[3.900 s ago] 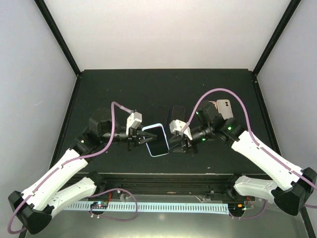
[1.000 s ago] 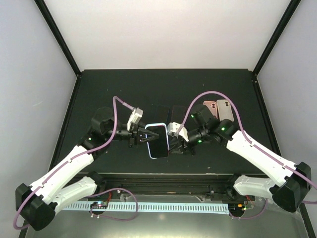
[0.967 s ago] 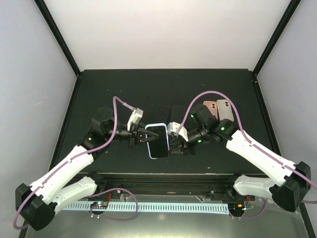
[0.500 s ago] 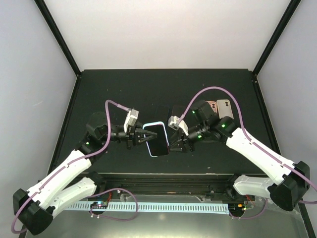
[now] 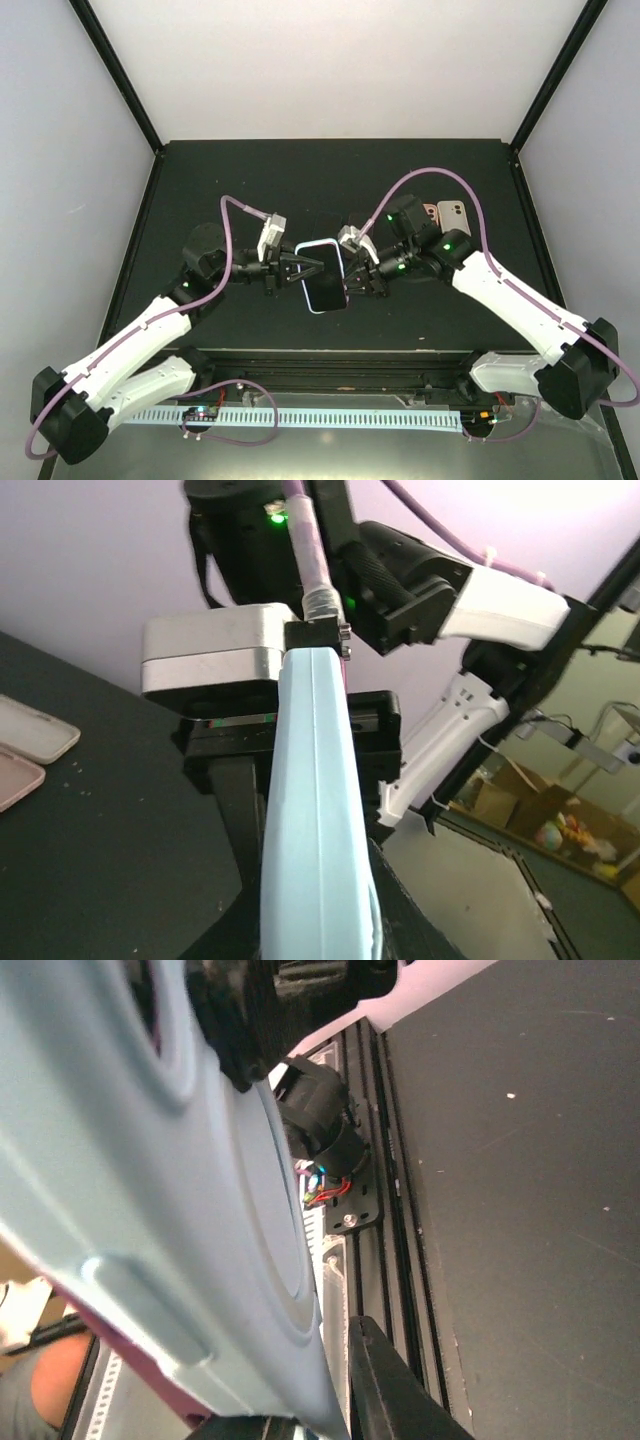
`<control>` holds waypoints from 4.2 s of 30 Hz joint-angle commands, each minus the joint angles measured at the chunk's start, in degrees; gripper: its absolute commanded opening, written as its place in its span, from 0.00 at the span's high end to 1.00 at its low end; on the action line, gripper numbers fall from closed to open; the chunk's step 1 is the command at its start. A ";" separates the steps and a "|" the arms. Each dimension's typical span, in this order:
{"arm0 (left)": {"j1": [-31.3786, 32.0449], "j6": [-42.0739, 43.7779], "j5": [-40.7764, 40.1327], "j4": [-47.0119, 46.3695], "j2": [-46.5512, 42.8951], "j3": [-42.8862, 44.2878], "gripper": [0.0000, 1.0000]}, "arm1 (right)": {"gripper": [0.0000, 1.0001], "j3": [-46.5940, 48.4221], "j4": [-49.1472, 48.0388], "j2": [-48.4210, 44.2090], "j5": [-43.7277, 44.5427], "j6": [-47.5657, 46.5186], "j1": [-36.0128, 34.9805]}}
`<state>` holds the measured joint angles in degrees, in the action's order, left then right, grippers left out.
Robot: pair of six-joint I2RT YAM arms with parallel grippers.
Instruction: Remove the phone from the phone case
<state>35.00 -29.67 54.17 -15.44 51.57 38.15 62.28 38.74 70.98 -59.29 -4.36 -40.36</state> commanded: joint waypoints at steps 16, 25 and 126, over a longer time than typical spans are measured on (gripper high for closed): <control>2.78 4.39 -51.81 17.29 6.79 6.78 0.28 | 0.99 -11.81 -6.99 3.13 -0.35 12.06 20.60; 21.83 14.50 -68.78 18.06 11.46 7.18 0.35 | 0.99 -21.32 -2.26 -4.34 24.00 29.74 26.85; 28.89 24.71 -104.33 -0.79 33.23 5.30 0.99 | 0.99 -20.79 -19.18 -9.92 36.48 12.36 32.93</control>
<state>67.37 -6.66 -47.24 -21.50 88.79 41.41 41.39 24.01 64.42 -21.63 10.66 -7.92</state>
